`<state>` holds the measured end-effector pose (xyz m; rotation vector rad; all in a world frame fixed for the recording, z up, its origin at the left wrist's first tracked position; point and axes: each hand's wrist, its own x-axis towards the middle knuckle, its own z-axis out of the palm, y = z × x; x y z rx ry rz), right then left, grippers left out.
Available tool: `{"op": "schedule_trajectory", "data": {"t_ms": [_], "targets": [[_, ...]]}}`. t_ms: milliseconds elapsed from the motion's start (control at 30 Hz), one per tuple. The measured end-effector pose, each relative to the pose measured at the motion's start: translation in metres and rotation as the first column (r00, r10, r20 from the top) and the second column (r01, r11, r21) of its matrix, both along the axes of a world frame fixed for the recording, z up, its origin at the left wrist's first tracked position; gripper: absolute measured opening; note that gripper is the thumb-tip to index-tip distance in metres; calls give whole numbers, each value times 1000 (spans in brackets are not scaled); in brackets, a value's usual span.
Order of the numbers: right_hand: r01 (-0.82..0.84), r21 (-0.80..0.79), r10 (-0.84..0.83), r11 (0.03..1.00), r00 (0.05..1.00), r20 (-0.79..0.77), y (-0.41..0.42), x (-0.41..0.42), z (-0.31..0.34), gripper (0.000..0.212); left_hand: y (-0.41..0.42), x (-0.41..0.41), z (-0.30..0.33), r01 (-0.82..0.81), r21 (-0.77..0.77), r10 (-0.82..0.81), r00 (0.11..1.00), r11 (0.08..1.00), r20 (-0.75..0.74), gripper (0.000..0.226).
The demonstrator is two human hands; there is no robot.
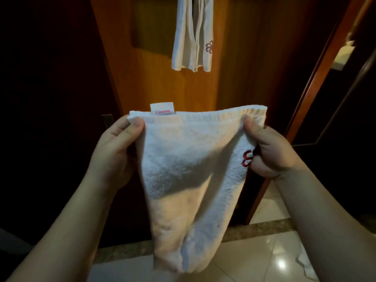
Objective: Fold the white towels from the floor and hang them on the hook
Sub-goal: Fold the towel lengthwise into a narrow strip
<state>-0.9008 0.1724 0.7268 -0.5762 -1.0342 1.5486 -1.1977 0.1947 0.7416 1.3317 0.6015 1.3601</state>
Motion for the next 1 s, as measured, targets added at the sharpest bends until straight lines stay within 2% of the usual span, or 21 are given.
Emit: {"op": "schedule_trajectory", "data": {"t_ms": [67, 100, 200, 400, 533, 667, 767, 833, 933, 1000], "targets": [[6, 22, -6, 1000, 1000, 24, -5, -11, 0, 33, -5, -4, -11, 140, -112, -146, 988, 984, -49, 55], [4, 6, -4, 1000, 999, 33, -7, -13, -2, 35, -7, -4, -19, 162, -160, -175, 982, 974, -70, 61], [5, -67, -1, 998, 998, 63, -12, -12, -13, 39, -12, -1, -39, 56, -245, -74, 995, 968, -63, 29], [41, -222, 5, 974, 979, 203, -9, -8, -30, 42, -1, 2, -60, -39, -400, 11, 997, 916, -73, 33], [248, -293, -146, 924, 933, 330, -12, -18, -54, 36, 0, 12, -78, -71, -539, 13, 994, 839, -112, 25], [482, -226, -301, 846, 783, 544, -37, -39, -79, 29, -9, 20, -92, -117, -609, 49, 991, 785, -127, 25], [670, -81, -454, 738, 581, 675, -61, -67, -95, 32, -23, 30, -101, -211, -619, 152, 977, 757, -147, 27], [722, -29, -501, 691, 507, 702, -76, -88, -105, 34, -38, 39, -105, -304, -559, 222, 952, 771, -212, 27], [722, -68, -512, 688, 550, 659, -92, -109, -112, 41, -69, 50, -103, -438, -371, 325, 886, 818, -331, 25], [682, -61, -515, 728, 604, 608, -99, -117, -113, 47, -87, 57, -101, -449, -278, 328, 861, 849, -387, 27]]}}
